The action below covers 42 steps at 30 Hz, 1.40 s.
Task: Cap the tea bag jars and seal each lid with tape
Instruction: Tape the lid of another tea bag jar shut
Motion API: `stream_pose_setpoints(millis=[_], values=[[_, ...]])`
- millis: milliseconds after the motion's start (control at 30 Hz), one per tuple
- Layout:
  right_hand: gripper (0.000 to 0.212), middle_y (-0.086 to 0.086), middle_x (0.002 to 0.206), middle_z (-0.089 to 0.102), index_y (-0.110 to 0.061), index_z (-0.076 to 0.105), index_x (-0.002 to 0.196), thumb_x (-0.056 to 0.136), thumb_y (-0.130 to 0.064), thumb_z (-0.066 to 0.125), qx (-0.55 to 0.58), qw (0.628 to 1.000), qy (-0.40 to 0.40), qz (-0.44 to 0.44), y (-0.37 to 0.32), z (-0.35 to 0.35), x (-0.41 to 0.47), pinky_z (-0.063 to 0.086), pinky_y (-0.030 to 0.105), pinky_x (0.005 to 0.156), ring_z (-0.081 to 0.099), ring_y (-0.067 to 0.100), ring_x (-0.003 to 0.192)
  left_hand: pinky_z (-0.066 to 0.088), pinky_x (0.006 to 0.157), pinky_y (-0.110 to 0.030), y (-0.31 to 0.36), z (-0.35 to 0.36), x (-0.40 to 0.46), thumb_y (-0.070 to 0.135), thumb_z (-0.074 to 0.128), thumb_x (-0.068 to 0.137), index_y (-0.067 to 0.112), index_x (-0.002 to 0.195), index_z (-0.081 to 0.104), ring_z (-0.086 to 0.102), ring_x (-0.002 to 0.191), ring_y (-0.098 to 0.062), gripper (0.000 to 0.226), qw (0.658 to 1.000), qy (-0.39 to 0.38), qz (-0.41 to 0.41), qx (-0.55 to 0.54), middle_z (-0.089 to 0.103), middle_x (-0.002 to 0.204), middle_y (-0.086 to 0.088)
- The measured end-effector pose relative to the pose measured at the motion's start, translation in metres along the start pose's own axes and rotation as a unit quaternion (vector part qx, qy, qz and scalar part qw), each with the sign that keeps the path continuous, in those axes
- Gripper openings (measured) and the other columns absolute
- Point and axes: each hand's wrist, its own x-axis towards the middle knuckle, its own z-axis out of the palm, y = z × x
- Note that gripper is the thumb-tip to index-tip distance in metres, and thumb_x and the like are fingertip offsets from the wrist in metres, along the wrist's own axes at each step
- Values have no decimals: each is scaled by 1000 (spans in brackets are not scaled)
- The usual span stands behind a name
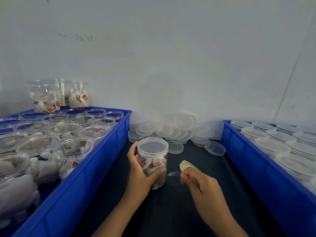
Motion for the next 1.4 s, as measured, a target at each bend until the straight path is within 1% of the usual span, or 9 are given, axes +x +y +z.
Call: stream_pose_setpoints(millis=[133, 300, 433, 567, 700, 900, 1033, 1133, 1400], values=[[22, -3, 65, 51, -27, 53, 74, 95, -34, 51, -3, 1000, 10, -2, 0, -4, 2, 39, 27, 55, 45, 6, 58, 43, 101, -22, 3, 2, -4, 46, 84, 64, 70, 130, 14, 50, 124, 3, 99, 997, -62, 33, 42, 48, 137, 18], [19, -7, 65, 52, -29, 52, 72, 90, -36, 50, 67, 997, 31, 17, -7, -20, 6, 38, 20, 53, 45, 4, 56, 51, 75, -12, 15, 5, -8, 66, 64, 63, 75, 132, 8, 63, 95, 7, 90, 990, -120, 24, 74, 62, 103, 26], [29, -8, 64, 50, -23, 51, 65, 94, -22, 53, 114, 993, 6, 18, -16, -30, 11, 40, 16, 56, 44, 1, 55, 48, 76, -19, 22, 1, -11, 72, 54, 67, 74, 134, 3, 66, 87, 5, 85, 985, -149, 19, 82, 67, 97, 21], [31, -11, 56, 49, -17, 50, 63, 94, -23, 54, 115, 993, -9, 30, -26, -36, 16, 39, 15, 51, 41, 0, 49, 45, 80, -14, 28, 0, -14, 66, 59, 73, 73, 135, 3, 62, 104, 7, 84, 984, -173, 7, 44, 63, 114, 22], [35, -14, 62, 53, -26, 49, 59, 93, -30, 54, 66, 997, -19, 19, -36, -38, 18, 41, 18, 56, 45, 0, 54, 45, 95, -12, 32, 4, -20, 46, 63, 82, 53, 144, 9, 45, 125, 9, 82, 985, -173, 21, -13, 27, 145, 25], [32, -19, 62, 53, -25, 51, 62, 94, -31, 53, 33, 999, -30, 13, -43, -37, 17, 39, 16, 54, 47, -1, 55, 38, 87, 1, 40, 4, -17, 54, 61, 80, 50, 138, 22, 45, 120, 18, 69, 981, -178, 1, -75, 44, 124, 49], [31, -14, 60, 53, -27, 51, 63, 93, -32, 52, 17, 999, -29, 9, -45, -36, 18, 38, 20, 52, 46, 2, 55, 44, 93, -10, 38, 8, -15, 69, 55, 70, 48, 136, 24, 51, 119, 11, 76, 986, -152, 7, -72, 47, 121, 48], [32, -7, 59, 51, -27, 50, 62, 93, -32, 52, 20, 1000, -19, 11, -46, -34, 18, 40, 22, 54, 46, 3, 55, 48, 93, -16, 36, 9, -15, 70, 56, 70, 47, 133, 30, 57, 114, 5, 72, 988, -141, 8, -68, 55, 120, 35], [34, -8, 58, 49, -31, 47, 61, 94, -33, 52, 3, 1000, -16, 16, -45, -32, 18, 36, 18, 53, 46, 3, 55, 49, 85, -11, 36, 12, -17, 55, 48, 84, 43, 131, 34, 62, 104, 5, 51, 990, -119, 21, -72, 59, 111, 33]])
